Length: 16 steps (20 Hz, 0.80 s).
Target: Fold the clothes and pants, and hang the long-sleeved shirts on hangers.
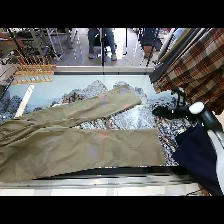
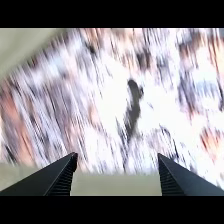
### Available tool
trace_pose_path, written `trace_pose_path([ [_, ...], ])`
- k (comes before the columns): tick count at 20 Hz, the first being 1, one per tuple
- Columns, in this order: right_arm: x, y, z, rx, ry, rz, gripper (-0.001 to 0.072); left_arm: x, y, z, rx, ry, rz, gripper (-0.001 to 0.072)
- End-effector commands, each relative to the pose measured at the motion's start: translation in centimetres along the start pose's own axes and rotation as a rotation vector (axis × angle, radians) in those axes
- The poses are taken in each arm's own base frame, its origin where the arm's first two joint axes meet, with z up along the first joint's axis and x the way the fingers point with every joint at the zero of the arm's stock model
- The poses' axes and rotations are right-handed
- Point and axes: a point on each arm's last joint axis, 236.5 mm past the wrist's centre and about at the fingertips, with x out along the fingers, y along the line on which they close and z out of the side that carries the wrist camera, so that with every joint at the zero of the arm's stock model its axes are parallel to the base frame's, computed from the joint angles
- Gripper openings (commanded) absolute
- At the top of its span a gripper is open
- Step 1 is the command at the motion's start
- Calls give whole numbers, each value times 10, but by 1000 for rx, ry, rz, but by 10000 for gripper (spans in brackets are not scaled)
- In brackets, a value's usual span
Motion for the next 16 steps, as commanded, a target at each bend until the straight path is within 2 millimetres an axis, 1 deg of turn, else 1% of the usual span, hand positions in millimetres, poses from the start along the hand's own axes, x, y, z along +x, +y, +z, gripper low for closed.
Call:
trace_pose_path([
  [1,66,-14,71,156,-29,194,519,-13,-25,48,-56,-142,-59,704],
  [3,105,-21,88,203,-1,217,517,-12,-39,51,-57,-139,-100,703],
  [5,134,-31,101,222,-5,190,517,-12,-47,48,-72,-117,-130,703],
  [6,147,-36,103,214,-8,166,517,-12,-54,46,-69,-107,-153,703],
  [8,167,-46,102,206,-37,123,517,-13,-62,40,-66,-79,-185,703],
  [11,181,-51,93,200,-25,115,517,-14,-73,29,-59,-30,-226,703],
  [14,185,-45,94,150,-34,122,515,-14,-77,24,-80,-5,-243,703],
  [16,190,-42,91,129,-31,137,478,-14,-78,22,-116,4,-247,703],
])
